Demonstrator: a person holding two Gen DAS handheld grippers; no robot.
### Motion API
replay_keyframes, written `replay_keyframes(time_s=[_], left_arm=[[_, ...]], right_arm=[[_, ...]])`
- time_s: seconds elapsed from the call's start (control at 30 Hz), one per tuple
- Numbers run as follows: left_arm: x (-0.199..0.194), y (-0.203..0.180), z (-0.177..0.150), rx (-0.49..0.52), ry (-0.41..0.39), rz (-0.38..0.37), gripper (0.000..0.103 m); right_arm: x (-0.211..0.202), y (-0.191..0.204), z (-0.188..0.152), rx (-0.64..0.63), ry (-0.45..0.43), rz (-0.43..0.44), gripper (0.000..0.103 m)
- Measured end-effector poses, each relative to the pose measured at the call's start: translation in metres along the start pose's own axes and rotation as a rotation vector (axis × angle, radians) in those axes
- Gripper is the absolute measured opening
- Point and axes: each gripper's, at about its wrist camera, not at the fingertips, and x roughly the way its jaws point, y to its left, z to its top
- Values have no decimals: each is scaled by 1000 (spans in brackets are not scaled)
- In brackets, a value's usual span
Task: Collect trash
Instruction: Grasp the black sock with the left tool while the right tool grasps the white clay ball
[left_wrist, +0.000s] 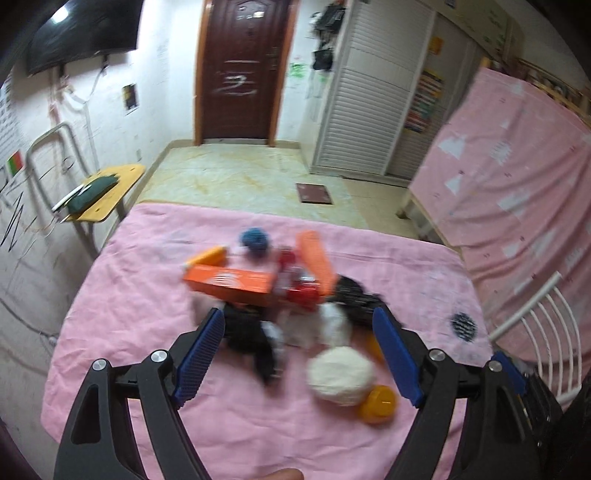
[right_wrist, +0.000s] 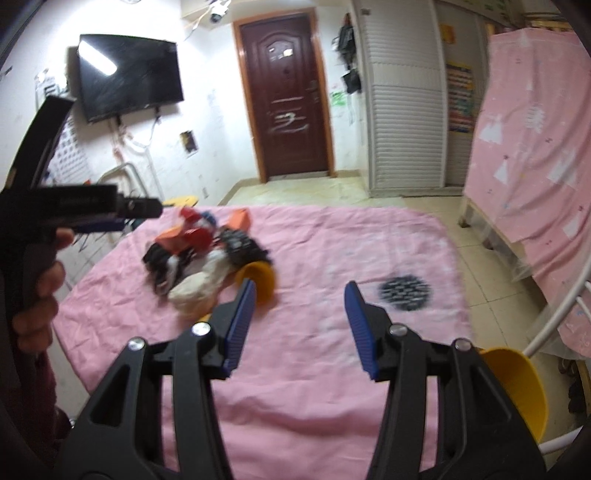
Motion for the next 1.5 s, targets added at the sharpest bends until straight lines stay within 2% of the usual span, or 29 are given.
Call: replay_keyframes(time_s=[0.17,0.4,0.5,0.7,0.8,0.87,0.9,0.97,1.03,1.13,1.5], left_arm=[[9,36,2,-47,19,31,76],[30,56,-6,-80,79,13,80],[43,60,-8,-91,113,12,81],[69,67,-12,-126,173,11,81],[81,67,-14,-132,205,-18,81],[85,67,-15,-130,198,-24,81],[85,67,-16,-135,187,-25,81],[86,67,-17,-135,180,-37,72],[86,63,-18,-130,181,-57,59],[83,57,-20,-117,174,-82,48],[52,59,-18,-131,104,-61,45]], right_arm=[[21,30,4,-47,39,47,48],[42,64,4,-122,89,90,48],[50,71,3,-137,113,99,58],[70,89,5,-181,156,89,59],[78,91,6,-189,178,75,60],[83,92,7,-191,190,61,70],[85,93,8,-194,193,58,72],[90,94,10,-199,207,56,72],[95,95,10,-200,218,52,72],[99,95,9,-197,229,53,72],[105,94,9,-175,261,75,72]])
